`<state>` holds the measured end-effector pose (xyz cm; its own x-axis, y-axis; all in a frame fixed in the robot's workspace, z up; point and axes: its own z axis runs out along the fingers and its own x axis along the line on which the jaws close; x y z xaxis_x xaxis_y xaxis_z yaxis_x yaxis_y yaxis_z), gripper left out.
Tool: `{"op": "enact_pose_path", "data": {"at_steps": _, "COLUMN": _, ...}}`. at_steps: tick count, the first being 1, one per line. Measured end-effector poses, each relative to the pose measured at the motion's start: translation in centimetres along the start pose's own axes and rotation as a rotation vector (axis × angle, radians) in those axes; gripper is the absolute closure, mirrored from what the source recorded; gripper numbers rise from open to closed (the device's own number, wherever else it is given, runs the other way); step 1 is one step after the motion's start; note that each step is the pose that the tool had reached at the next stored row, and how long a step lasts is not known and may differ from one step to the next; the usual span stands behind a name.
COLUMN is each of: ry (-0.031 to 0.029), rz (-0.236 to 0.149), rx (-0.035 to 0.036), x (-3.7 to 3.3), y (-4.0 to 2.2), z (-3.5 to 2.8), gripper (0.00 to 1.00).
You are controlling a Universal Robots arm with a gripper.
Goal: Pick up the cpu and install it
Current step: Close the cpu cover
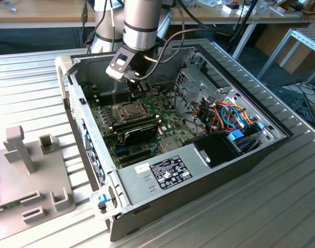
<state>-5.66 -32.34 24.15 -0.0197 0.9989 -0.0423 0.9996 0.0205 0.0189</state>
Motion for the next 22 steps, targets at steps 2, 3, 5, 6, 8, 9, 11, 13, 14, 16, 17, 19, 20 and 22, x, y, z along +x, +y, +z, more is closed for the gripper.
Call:
{"op": "enact_pose_path", "data": {"at_steps": 2, "ry": -0.0051, "rz": 0.000, "rx": -0.0002, "x": 0.18, "y": -0.58, "z": 0.10, "gripper": 0.89}}
{"op": "enact_pose_path", "data": {"at_steps": 3, "ry": -0.0083, "rz": 0.000, "rx": -0.0004, "x": 0.28, "y": -0.97, "z": 0.17, "gripper": 0.89}}
{"op": "enact_pose_path", "data": {"at_steps": 5, "ry": -0.0148, "rz": 0.000, "rx": -0.0002, "x": 0.39, "y": -1.65, "z": 0.28, "gripper": 0.89}}
{"op": "enact_pose_path", "data": {"at_steps": 6, "ry": -0.0148, "rz": 0.000, "rx": -0.0001, "x": 0.40, "y": -1.68, "z": 0.28, "gripper": 0.89}}
{"op": "enact_pose_path", "data": {"at_steps": 8, "ry": -0.0148, "rz": 0.000, "rx": -0.0002, "x": 0.40, "y": -1.68, "z": 0.29, "gripper": 0.89}}
{"op": "enact_pose_path", "data": {"at_steps": 9, "ry": -0.0148, "rz": 0.000, "rx": -0.0003, "x": 0.40, "y": -1.62, "z": 0.29, "gripper": 0.89}}
{"op": "enact_pose_path", "data": {"at_steps": 11, "ry": -0.0147, "rz": 0.000, "rx": -0.0001, "x": 0.39, "y": -1.29, "z": 0.30, "gripper": 0.89}}
{"op": "enact_pose_path", "data": {"at_steps": 13, "ry": -0.0147, "rz": 0.000, "rx": 0.0002, "x": 0.38, "y": -1.08, "z": 0.30, "gripper": 0.89}}
{"op": "enact_pose_path", "data": {"at_steps": 14, "ry": -0.0148, "rz": 0.000, "rx": 0.0002, "x": 0.38, "y": -1.02, "z": 0.30, "gripper": 0.89}}
{"op": "enact_pose_path", "data": {"at_steps": 16, "ry": -0.0148, "rz": 0.000, "rx": 0.0002, "x": 0.38, "y": -0.92, "z": 0.31, "gripper": 0.89}}
{"op": "enact_pose_path", "data": {"at_steps": 17, "ry": -0.0148, "rz": 0.000, "rx": 0.0002, "x": 0.38, "y": -0.87, "z": 0.31, "gripper": 0.89}}
{"op": "enact_pose_path", "data": {"at_steps": 19, "ry": -0.0148, "rz": 0.000, "rx": 0.0003, "x": 0.38, "y": -0.73, "z": 0.32, "gripper": 0.89}}
{"op": "enact_pose_path", "data": {"at_steps": 20, "ry": -0.0148, "rz": 0.000, "rx": 0.0002, "x": 0.38, "y": -0.73, "z": 0.32, "gripper": 0.89}}
{"op": "enact_pose_path", "data": {"at_steps": 22, "ry": -0.0149, "rz": 0.000, "rx": 0.0002, "x": 0.38, "y": -0.73, "z": 0.31, "gripper": 0.89}}
